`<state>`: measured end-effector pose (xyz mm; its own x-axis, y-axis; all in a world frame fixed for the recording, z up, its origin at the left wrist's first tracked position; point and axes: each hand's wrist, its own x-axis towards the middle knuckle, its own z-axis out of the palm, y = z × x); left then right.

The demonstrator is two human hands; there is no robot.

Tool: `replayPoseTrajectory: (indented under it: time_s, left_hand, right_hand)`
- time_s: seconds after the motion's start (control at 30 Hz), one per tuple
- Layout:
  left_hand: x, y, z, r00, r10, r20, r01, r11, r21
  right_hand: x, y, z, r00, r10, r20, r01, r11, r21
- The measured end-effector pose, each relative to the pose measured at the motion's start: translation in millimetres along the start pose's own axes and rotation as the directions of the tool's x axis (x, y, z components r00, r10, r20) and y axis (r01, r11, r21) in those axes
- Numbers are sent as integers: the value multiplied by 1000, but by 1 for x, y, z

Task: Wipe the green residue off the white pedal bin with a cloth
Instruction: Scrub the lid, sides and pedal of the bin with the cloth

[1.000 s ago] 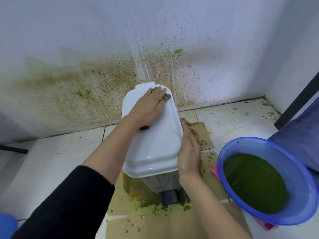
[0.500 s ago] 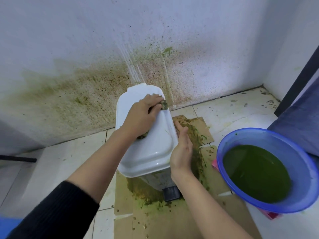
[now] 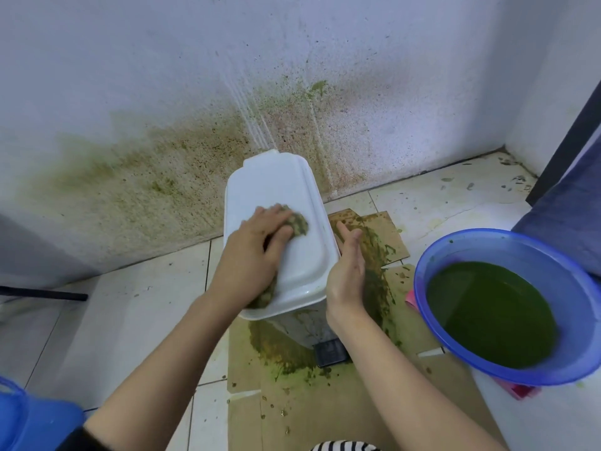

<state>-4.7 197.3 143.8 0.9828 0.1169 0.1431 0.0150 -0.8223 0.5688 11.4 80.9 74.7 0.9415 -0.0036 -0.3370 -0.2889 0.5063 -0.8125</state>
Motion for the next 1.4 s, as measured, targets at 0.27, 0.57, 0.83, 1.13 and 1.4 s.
replayPoseTrajectory:
  time_s: [0.27, 0.57, 0.83, 1.13, 1.4]
  left_hand:
    - [-12, 9, 13, 994, 91, 59, -88, 995, -38]
    - [-20, 16, 4, 991, -40, -127, 15, 981, -194]
    - [12, 33, 8, 974, -217, -71, 180, 921, -345]
    - [-6, -8, 0, 940, -284, -187, 249, 950, -190]
    - [0, -8, 15, 976, -196, -92, 202, 977, 67]
  right_hand:
    - [3, 2, -4, 1000, -18, -25, 17, 1000, -16]
    - [0, -11, -13, 999, -16, 44, 17, 1000, -12]
    - [12, -69, -5, 943, -180, 278, 270, 904, -330]
    - [36, -45, -17, 956, 49, 288, -6, 989, -150]
    - [47, -19, -56, 981, 36, 192, -10, 991, -134]
